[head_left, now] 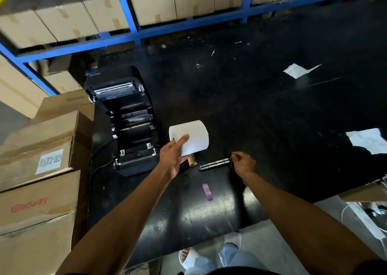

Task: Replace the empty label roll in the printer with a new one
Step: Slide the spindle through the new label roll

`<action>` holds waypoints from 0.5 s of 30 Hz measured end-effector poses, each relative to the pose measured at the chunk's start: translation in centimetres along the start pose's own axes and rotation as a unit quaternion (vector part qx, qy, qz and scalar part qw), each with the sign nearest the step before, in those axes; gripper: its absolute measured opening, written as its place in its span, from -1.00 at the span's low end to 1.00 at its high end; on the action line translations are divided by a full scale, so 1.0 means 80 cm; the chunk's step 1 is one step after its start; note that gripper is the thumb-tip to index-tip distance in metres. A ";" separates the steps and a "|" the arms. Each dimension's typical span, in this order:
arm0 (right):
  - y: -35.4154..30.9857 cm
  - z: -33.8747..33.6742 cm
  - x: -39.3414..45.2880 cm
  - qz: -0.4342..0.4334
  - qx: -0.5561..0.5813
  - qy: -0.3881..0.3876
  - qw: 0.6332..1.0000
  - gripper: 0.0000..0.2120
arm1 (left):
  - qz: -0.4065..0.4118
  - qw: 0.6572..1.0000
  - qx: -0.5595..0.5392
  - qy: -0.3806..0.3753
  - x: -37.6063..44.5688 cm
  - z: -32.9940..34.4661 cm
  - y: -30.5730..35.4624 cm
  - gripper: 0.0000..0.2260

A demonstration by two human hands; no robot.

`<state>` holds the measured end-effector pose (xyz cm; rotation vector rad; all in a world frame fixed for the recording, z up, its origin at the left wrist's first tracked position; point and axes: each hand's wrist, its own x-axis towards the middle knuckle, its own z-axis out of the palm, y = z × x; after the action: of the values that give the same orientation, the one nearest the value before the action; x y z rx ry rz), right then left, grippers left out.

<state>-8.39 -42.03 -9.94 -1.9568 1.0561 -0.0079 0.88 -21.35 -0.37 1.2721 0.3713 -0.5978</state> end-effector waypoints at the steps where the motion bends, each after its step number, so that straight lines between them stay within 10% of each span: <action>1: 0.001 0.002 0.002 0.005 0.004 -0.006 1.000 -0.79 | 0.001 1.000 0.004 0.003 0.000 0.000 0.001 -0.76; 15: -0.022 -0.018 0.033 0.110 0.187 -0.036 0.975 -0.82 | 0.047 0.999 -0.018 0.000 0.002 -0.003 0.045 -0.76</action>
<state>-6.08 -44.34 -8.82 -1.4857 1.1290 -0.0135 3.16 -20.50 2.25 1.2491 0.3191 -0.5085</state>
